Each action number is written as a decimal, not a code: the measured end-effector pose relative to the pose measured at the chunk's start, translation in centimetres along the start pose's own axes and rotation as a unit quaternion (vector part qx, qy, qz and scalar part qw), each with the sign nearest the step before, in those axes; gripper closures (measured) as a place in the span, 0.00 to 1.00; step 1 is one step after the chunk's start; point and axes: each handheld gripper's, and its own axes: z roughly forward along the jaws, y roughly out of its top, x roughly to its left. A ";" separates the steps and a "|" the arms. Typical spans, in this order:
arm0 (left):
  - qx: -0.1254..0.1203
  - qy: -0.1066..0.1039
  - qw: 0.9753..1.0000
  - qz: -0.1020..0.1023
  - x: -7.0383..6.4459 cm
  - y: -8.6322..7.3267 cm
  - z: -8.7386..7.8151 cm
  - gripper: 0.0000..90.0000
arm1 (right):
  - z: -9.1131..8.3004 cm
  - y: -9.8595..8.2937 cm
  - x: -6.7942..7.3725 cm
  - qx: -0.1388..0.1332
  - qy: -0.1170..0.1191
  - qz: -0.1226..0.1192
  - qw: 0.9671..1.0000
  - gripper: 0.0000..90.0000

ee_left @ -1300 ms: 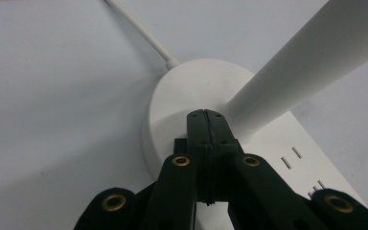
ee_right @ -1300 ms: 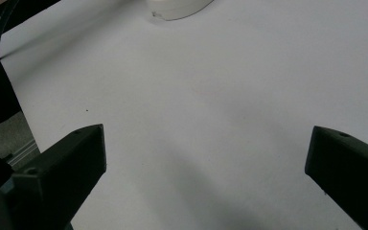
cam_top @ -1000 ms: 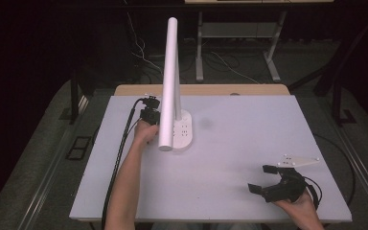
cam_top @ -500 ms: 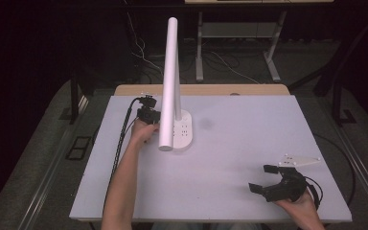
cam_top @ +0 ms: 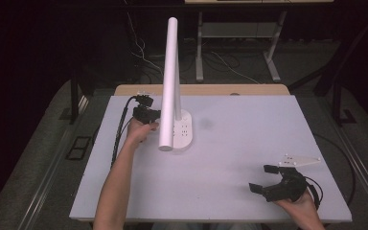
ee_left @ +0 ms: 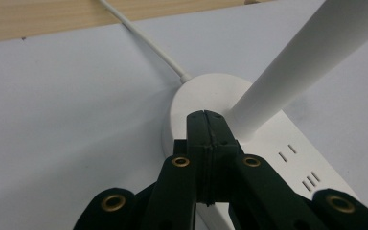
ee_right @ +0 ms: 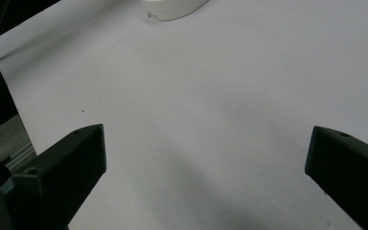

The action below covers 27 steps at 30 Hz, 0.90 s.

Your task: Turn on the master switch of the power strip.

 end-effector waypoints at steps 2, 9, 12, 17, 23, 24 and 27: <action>-0.002 -0.001 1.000 0.005 0.0 0.1 -0.4 1.00 | 0.0 0.0 0.0 -0.001 -0.001 -0.001 1.000 0.00; -0.016 0.002 1.000 -0.001 -0.1 -0.1 -2.2 1.00 | 0.0 0.0 0.0 0.000 0.000 0.000 1.000 0.00; -0.024 0.002 1.000 -0.003 0.1 -0.3 -3.1 0.99 | 0.0 0.0 -0.1 -0.001 -0.001 -0.001 1.000 0.00; -0.031 -0.003 0.999 -0.016 0.1 -0.7 -4.4 0.82 | 0.0 0.0 -0.1 -0.002 -0.002 0.002 1.000 0.00; -0.036 -0.010 0.998 -0.041 0.0 -1.2 -5.6 0.53 | 0.0 0.0 -0.2 -0.004 -0.002 0.002 1.000 0.00; -0.040 -0.015 0.998 -0.045 0.0 -1.3 -5.8 0.48 | 0.0 0.0 -0.2 -0.004 -0.002 0.003 1.000 0.00; -0.048 -0.026 0.998 -0.040 -0.1 -1.6 -6.5 0.34 | 0.0 0.0 -0.2 -0.004 -0.002 0.003 1.000 0.00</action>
